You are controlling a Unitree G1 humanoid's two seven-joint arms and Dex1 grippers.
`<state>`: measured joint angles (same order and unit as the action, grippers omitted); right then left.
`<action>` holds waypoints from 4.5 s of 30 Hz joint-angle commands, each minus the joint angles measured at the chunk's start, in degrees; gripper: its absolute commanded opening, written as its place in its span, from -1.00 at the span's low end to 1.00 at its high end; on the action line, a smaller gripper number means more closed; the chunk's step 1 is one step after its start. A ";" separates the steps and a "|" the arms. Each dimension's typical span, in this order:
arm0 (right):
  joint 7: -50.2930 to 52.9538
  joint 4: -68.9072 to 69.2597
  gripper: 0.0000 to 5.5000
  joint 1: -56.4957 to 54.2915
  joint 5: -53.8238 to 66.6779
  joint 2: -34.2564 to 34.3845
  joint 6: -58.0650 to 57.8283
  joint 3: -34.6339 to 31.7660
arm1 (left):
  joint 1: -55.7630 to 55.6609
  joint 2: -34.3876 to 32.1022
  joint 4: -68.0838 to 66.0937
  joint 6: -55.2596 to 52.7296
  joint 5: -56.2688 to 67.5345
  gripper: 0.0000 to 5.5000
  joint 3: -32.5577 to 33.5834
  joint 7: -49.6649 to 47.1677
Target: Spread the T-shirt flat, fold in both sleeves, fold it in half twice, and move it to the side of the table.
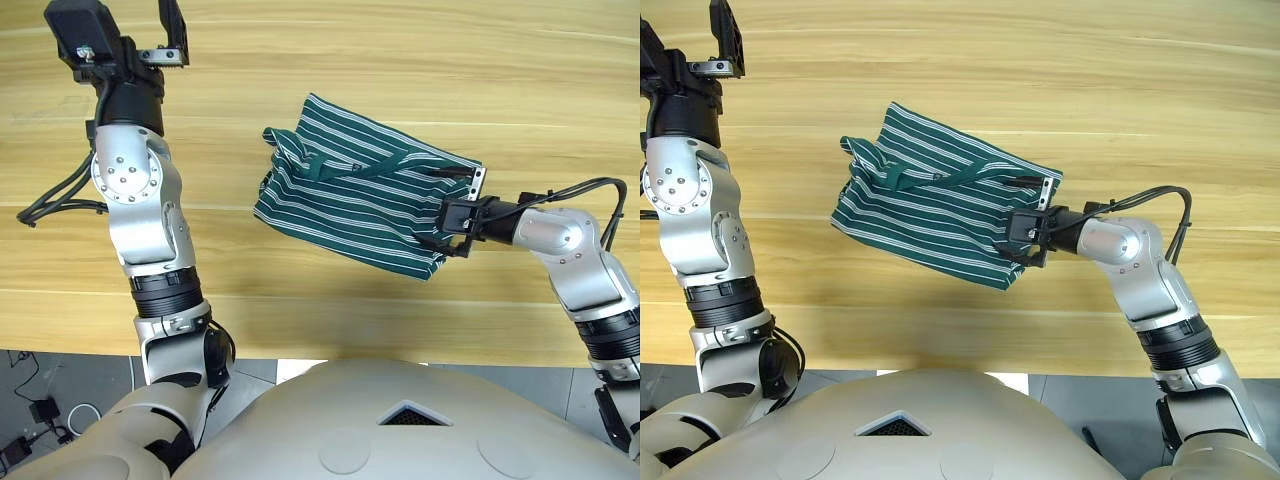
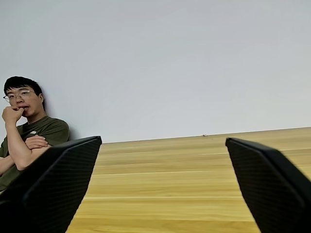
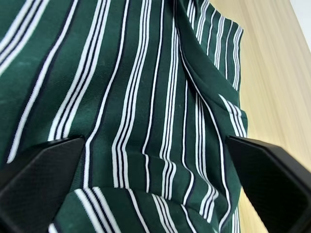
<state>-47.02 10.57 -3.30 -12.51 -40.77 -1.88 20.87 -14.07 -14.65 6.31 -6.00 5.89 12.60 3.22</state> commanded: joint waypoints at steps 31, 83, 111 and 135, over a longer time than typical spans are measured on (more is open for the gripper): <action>2.70 -14.30 0.96 -19.71 5.84 20.54 -3.24 4.06 | 14.59 -7.42 -6.25 15.63 -6.40 0.72 -15.80 24.51; 15.14 -57.34 0.96 -33.91 0.32 32.80 10.72 0.79 | 10.82 -11.21 -25.26 23.59 -9.40 0.72 -19.00 27.25; 20.06 -71.23 0.96 -43.01 7.01 31.80 20.39 -13.67 | 10.54 -10.28 -26.93 25.80 -9.57 0.72 -18.13 24.42; 25.74 -78.71 0.96 -45.47 -5.20 34.43 24.39 -3.00 | 8.43 -8.00 -20.59 26.43 -2.80 0.72 -11.21 19.38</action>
<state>-22.03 -68.07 -50.07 -17.12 -3.60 21.10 18.11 -5.09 -23.20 -18.14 20.50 0.00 -1.97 24.13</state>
